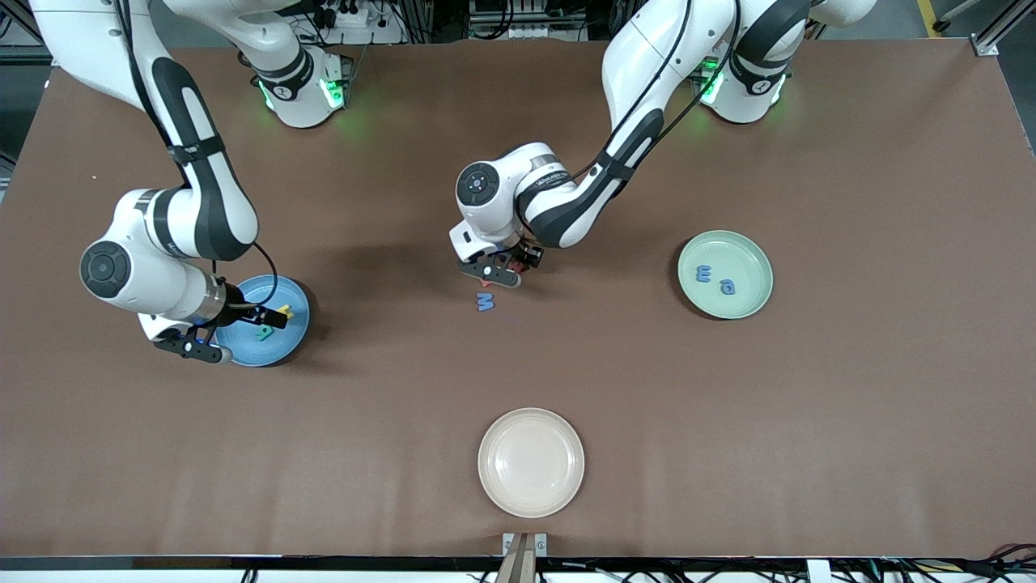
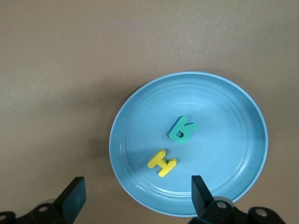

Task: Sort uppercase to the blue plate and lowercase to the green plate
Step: 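Lower the left gripper around the pink M letter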

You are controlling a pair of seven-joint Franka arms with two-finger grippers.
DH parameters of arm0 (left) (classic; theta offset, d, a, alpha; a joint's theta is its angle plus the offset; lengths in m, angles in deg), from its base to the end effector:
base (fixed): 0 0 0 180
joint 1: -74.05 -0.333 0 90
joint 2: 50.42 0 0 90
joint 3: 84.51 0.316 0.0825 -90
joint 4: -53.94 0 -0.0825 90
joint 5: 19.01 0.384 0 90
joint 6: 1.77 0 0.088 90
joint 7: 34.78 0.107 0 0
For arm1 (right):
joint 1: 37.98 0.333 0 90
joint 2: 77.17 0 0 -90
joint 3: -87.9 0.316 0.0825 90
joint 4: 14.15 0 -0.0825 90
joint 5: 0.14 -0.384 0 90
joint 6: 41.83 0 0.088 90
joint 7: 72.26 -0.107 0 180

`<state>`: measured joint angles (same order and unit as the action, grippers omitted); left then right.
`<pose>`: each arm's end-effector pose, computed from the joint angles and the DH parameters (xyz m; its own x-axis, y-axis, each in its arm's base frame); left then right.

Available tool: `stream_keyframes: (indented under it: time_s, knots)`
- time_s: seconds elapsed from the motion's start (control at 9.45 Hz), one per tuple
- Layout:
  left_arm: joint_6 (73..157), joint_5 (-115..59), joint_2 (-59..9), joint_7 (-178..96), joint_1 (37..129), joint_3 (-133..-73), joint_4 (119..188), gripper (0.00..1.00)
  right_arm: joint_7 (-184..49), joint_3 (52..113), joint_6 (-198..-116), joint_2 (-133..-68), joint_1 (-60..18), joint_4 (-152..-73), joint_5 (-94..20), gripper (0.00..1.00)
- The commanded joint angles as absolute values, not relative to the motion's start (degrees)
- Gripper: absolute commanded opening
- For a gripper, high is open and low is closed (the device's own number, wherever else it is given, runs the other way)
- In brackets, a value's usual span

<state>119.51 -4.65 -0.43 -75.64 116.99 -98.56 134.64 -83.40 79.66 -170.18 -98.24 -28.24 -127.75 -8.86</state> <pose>0.4239 -0.5732 0.1776 0.9348 -0.3416 -0.0971 -0.3502 -0.9320 -0.0932 0.5974 0.0227 0.2731 0.9598 -0.2555 -0.1158 -0.2611 -0.9647 -0.0354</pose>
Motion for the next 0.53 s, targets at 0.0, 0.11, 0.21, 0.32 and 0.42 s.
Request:
stream_keyframes:
  time_s: [0.0, 0.11, 0.21, 0.32, 0.42]
  knots:
    - [118.11, -3.45, 1.7, -77.24, 117.29, -98.83, 131.46, 0.58, -83.16, 79.73, -170.23, -96.25, -28.4, -129.11, -7.78, 1.0]
    - [118.11, -3.28, 1.79, -77.23, 117.29, -98.83, 131.46, 0.58, -83.16, 79.73, -170.23, -96.25, -28.4, -129.11, -7.7, 1.0]
    - [118.11, -3.19, 1.7, -77.23, 117.38, -98.92, 131.46, 0.58, -83.16, 79.73, -170.32, -96.25, -28.4, -128.94, -7.7, 1.0]
    - [118.11, -3.19, 1.7, -77.23, 117.38, -98.83, 131.46, 0.58, -83.24, 79.73, -170.32, -96.25, -28.32, -128.76, -7.7, 1.0]
    - [118.11, -3.27, 1.61, -77.23, 117.38, -98.92, 131.46, 0.56, -83.16, 79.73, -171.11, -96.42, -28.4, -128.76, -7.7, 1.0]
